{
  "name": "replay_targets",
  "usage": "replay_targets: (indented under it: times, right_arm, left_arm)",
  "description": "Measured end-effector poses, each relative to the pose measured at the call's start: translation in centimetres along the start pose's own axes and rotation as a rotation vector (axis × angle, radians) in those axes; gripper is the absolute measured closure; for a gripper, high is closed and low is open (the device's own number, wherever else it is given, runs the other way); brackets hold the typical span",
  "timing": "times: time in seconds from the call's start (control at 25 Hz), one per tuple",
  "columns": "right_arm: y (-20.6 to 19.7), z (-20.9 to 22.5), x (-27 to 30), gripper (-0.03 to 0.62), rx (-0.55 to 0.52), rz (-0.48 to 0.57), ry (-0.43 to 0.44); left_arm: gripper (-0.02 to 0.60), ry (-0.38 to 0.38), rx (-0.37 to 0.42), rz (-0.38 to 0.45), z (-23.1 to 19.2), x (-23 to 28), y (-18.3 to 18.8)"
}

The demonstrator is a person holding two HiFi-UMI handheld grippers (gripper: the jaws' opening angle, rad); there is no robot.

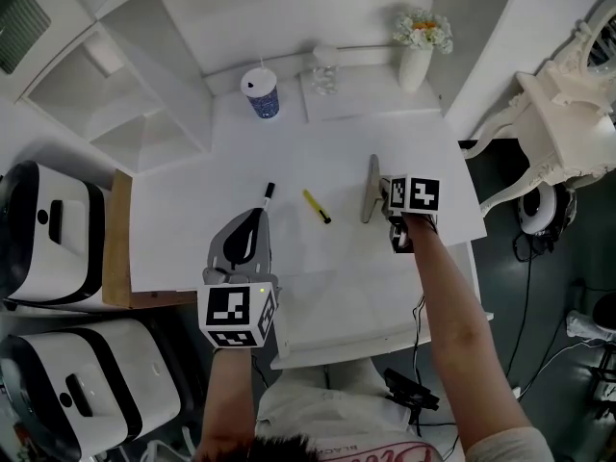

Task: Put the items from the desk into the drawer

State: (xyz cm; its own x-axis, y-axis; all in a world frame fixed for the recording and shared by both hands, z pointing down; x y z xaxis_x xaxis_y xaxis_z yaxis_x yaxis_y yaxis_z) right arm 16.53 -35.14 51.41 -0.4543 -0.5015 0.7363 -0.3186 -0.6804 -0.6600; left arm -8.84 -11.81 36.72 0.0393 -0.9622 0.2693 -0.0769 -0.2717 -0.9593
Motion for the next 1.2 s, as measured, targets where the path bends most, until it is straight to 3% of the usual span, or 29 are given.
replay_targets:
  times: [0.24,0.56,0.8,1.2]
  right_arm:
    - [0.1,0.2,0.0,0.481,0.086,0.008,0.023]
    - [0.9,-1.9,-1.2,0.583,0.067,0.047,0.041]
    - [0.1,-3.0,-2.8,0.585,-0.002,0.037,0.044]
    - [-2.4,-2.6,-10.3,0.584,-0.003,0.126,0.013]
  left_arm:
    - [0.572,-0.012,0.008,-0.014,-1.1,0.0,0.0]
    - [0.572,-0.031,0.009,0.007,-2.1,0.0,1.1]
    - [0.572,-0.055,0.008,0.028,-2.4,-0.5,1.7]
    - [0.572,-0.12,-0.001,0.07,-1.9,-1.0,3.0]
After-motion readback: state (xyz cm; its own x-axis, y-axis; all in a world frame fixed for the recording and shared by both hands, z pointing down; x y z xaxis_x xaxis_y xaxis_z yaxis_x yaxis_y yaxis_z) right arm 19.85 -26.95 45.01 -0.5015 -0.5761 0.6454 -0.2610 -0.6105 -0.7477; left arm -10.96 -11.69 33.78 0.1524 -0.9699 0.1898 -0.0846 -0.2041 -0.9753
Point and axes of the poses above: the fingertips, and each gripper's own axes: x forward along the fingers, z to its right, y out of its top, the point moved 10 cm from there along -x, backward along the fingers, and after that the axes turned 9 degrees about -x, right-handed, at the moved point
